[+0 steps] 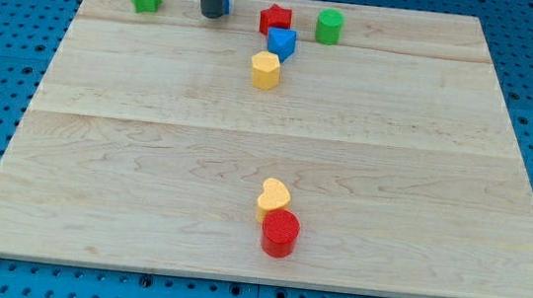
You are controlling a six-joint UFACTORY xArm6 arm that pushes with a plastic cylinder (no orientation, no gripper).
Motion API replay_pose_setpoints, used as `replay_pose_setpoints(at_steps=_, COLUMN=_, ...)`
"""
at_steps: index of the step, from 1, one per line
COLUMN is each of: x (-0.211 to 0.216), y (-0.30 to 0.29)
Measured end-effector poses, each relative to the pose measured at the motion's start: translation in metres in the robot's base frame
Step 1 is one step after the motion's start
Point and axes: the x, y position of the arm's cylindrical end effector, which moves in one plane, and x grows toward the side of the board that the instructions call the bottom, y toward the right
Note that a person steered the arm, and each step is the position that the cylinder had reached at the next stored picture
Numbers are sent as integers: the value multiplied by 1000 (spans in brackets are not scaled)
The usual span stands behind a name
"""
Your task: Move the blue cube above to the red star
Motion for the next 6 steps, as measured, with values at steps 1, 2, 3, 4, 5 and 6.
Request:
replay_pose_setpoints(at_steps=1, x=28, y=-22)
replay_pose_setpoints(at_steps=2, x=4, y=-50)
replay_pose_setpoints(at_steps=3, x=-38, y=-25)
replay_pose_setpoints(at_steps=4, x=-40, y=-1)
replay_pose_setpoints(at_steps=5, x=-40, y=39)
replay_pose_setpoints(at_steps=6, x=-40, y=40)
